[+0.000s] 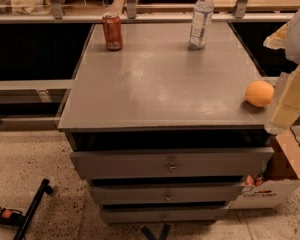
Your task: Move orange near blue plastic bottle
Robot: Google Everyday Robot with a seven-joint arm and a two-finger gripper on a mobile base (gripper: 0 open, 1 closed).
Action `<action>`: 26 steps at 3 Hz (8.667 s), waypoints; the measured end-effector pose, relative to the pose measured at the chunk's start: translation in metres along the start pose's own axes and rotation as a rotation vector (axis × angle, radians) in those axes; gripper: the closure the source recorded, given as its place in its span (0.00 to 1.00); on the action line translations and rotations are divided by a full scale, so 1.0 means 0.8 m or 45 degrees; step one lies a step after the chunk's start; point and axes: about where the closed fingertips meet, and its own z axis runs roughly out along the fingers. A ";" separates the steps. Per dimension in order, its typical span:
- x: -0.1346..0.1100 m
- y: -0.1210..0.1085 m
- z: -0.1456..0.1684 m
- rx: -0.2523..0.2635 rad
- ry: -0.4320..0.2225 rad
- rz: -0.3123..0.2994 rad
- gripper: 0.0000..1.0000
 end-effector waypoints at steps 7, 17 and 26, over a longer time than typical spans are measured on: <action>0.071 -0.149 0.132 0.029 -0.206 0.252 0.00; 0.030 -0.240 0.098 0.127 -0.688 0.236 1.00; -0.028 -0.408 0.223 0.371 -0.838 0.476 0.82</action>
Offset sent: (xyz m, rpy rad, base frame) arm 0.0402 -0.0045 -0.0117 0.0849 -0.0164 -0.0367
